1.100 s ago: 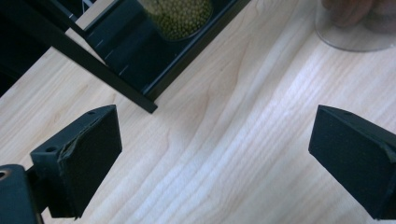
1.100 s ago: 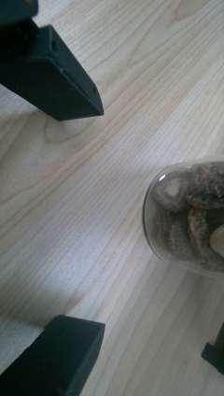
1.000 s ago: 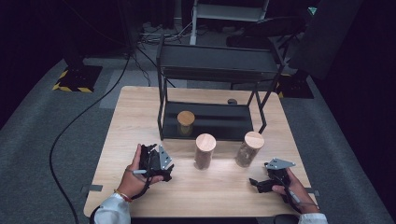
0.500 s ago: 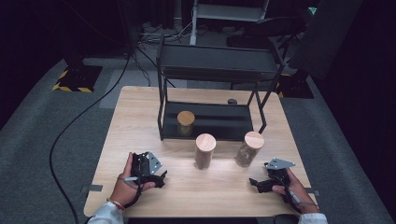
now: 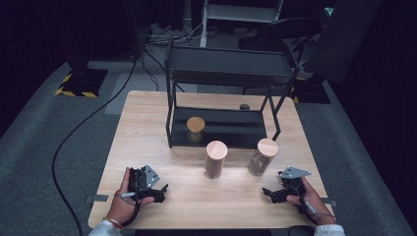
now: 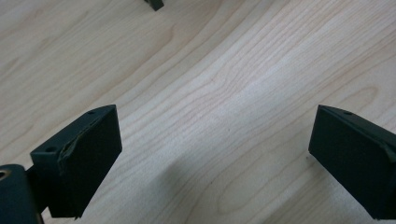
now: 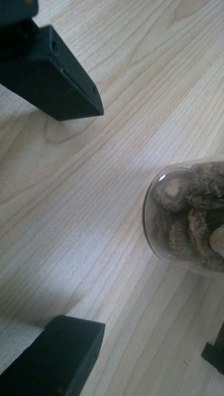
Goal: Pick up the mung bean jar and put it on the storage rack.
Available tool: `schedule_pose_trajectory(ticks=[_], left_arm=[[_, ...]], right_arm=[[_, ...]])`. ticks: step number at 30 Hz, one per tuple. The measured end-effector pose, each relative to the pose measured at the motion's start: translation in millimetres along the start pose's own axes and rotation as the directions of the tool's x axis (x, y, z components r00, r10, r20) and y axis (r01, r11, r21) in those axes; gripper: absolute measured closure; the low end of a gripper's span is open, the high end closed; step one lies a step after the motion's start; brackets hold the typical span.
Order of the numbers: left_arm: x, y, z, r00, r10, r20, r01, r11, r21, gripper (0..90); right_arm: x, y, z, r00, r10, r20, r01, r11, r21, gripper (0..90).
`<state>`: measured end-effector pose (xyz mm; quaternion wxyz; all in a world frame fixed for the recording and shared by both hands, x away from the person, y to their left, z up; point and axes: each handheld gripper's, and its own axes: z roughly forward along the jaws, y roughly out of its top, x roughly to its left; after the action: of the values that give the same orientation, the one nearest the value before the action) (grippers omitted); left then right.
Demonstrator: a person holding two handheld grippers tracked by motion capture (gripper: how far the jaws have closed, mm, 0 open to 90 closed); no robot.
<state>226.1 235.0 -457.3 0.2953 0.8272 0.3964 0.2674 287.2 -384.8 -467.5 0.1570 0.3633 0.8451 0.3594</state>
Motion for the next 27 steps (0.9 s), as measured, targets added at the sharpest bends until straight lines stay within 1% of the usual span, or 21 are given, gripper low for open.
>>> schedule_pose_trajectory(ticks=[5, 10, 16, 18, 22, 27], left_arm=[[7.4, -5.3, -0.9, 0.999, -0.037, 0.024, 0.037, 0.9993, 0.004, 2.2], [11.8, -7.5, -1.3, 0.9981, -0.044, 0.043, 0.043, 0.9989, 0.019, 2.2], [18.0, -10.9, -1.1, 0.995, -0.077, 0.063, 0.076, 0.997, 0.019, 2.1], [21.3, -11.3, -0.8, 0.9932, -0.09, 0.074, 0.088, 0.9958, 0.025, 2.0], [29.2, -13.7, 0.1, 0.9862, -0.131, 0.102, 0.128, 0.9912, 0.035, 1.9], [38.6, -17.1, 0.7, 0.9778, -0.165, 0.129, 0.161, 0.986, 0.045, 1.1]], right_arm=[[0.0, 0.0, 0.0, 1.0, 0.0, 0.0, 0.0, 1.0, 0.0, 0.0], [0.0, 0.0, 0.0, 1.0, 0.0, 0.0, 0.0, 1.0, 0.0, 0.0], [0.0, 0.0, 0.0, 1.0, 0.0, 0.0, 0.0, 1.0, 0.0, 0.0], [0.0, 0.0, 0.0, 1.0, 0.0, 0.0, 0.0, 1.0, 0.0, 0.0], [-0.1, 0.0, 0.0, 1.0, 0.0, 0.0, 0.0, 1.0, 0.0, 0.0], [0.0, 0.0, 0.0, 1.0, 0.0, 0.0, 0.0, 1.0, 0.0, 0.0]])
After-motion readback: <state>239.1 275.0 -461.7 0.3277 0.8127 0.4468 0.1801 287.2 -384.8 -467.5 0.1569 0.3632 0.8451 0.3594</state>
